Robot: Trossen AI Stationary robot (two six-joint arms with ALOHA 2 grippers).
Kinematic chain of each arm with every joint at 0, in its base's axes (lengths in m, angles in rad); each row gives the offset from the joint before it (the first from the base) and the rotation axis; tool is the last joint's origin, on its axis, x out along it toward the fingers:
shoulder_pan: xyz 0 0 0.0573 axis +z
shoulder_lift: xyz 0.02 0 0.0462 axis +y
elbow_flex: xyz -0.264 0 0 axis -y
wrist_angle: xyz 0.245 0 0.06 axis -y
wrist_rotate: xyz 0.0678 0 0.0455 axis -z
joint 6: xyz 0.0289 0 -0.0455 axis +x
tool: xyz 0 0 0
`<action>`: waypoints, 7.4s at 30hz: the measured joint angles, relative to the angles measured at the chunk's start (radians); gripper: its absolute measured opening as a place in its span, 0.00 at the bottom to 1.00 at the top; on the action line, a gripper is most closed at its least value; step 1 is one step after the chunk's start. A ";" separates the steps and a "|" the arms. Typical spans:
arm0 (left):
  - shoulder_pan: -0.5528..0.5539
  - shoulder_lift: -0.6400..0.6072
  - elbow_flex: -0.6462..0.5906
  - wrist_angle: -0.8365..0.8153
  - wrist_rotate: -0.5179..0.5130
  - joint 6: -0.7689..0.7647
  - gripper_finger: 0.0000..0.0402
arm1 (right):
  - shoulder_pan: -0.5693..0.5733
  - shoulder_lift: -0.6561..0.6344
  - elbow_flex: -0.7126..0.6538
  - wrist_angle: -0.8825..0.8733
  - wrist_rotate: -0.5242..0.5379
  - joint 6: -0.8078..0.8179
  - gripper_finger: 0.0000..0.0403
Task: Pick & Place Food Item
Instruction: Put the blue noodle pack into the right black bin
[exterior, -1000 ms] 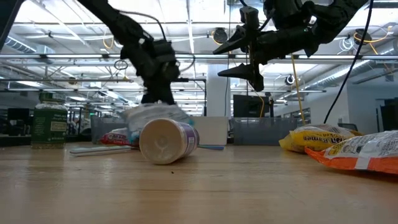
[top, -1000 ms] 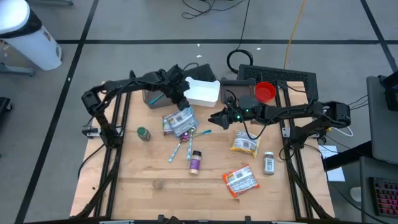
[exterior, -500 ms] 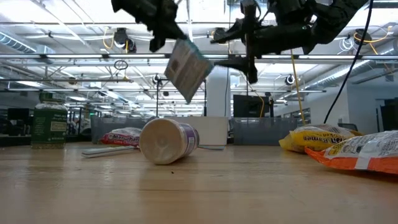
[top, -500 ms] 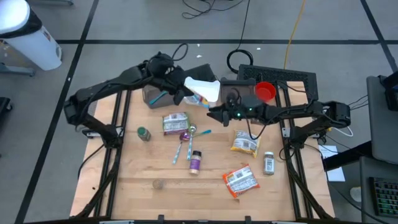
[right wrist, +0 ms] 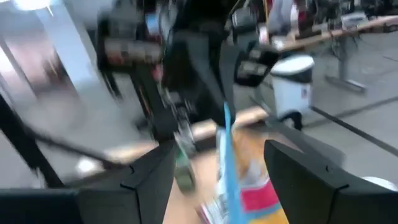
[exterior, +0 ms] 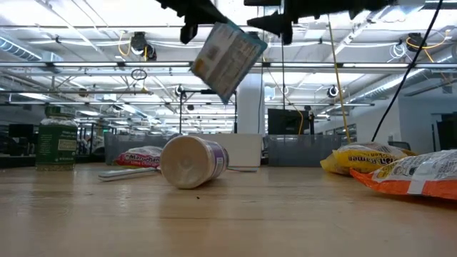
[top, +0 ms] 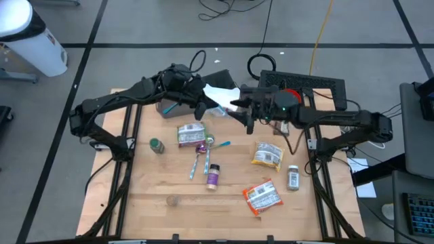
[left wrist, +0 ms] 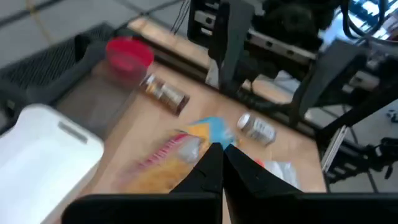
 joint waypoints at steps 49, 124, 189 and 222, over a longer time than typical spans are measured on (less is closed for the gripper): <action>0.006 0.000 0.000 0.117 0.042 -0.047 0.00 | 0.005 0.076 0.238 -0.445 0.066 -0.120 0.02; 0.180 0.000 0.000 -0.073 -0.320 0.169 0.46 | -0.379 0.034 0.237 -0.581 0.154 0.201 0.00; 0.480 0.000 0.000 0.035 -0.173 0.359 0.46 | -0.468 -0.059 0.040 -0.835 0.457 0.542 0.00; 0.480 0.000 0.000 0.036 -0.173 0.377 0.46 | -0.595 -0.052 0.038 -0.919 0.328 0.540 0.00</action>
